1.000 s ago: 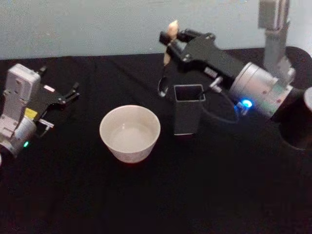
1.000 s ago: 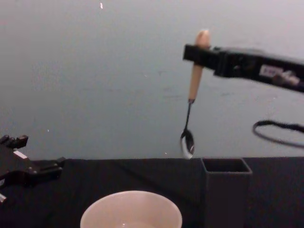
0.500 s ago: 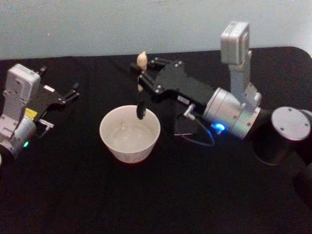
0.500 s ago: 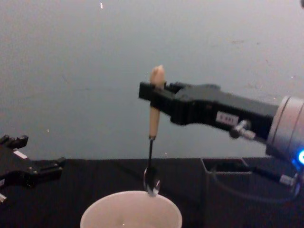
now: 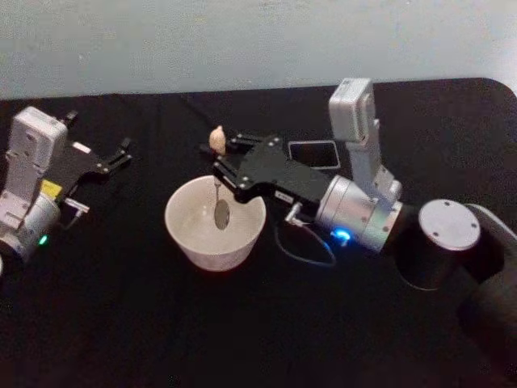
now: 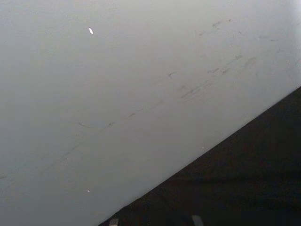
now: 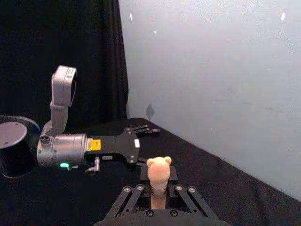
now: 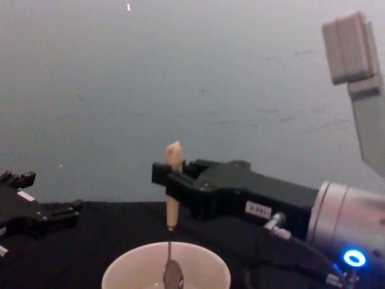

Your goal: Pick up the stirring spoon with one hand, stir inside the cup, then place it back in its original position.

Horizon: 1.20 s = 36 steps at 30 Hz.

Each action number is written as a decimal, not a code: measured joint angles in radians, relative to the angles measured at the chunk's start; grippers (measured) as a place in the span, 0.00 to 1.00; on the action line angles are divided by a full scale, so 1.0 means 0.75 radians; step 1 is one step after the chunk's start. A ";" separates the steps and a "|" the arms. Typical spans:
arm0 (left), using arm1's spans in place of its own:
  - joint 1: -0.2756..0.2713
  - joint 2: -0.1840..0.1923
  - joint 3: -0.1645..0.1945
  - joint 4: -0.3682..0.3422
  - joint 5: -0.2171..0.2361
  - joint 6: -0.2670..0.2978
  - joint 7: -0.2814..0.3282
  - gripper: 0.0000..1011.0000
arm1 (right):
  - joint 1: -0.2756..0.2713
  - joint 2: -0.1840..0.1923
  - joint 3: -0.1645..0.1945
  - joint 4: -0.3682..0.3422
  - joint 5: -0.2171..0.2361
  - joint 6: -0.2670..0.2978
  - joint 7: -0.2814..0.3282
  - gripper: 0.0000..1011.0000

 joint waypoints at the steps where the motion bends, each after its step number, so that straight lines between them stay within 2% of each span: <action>1: 0.000 0.000 0.000 0.000 0.000 0.000 0.000 0.99 | 0.004 -0.009 -0.005 0.019 -0.007 -0.009 0.004 0.21; 12: 0.000 0.000 0.000 0.000 0.000 0.000 0.000 0.99 | 0.037 -0.081 -0.018 0.147 -0.063 -0.063 -0.004 0.21; 24: 0.000 0.000 0.000 0.000 0.000 0.000 0.000 0.99 | 0.058 -0.142 0.003 0.233 -0.110 -0.085 -0.041 0.21; 30: 0.000 0.000 0.000 0.000 0.000 0.000 0.000 0.99 | 0.058 -0.148 0.023 0.236 -0.115 -0.082 -0.046 0.21; 36: 0.000 0.000 0.000 0.000 0.000 0.000 0.000 0.99 | 0.031 -0.124 0.044 0.197 -0.108 -0.058 -0.038 0.21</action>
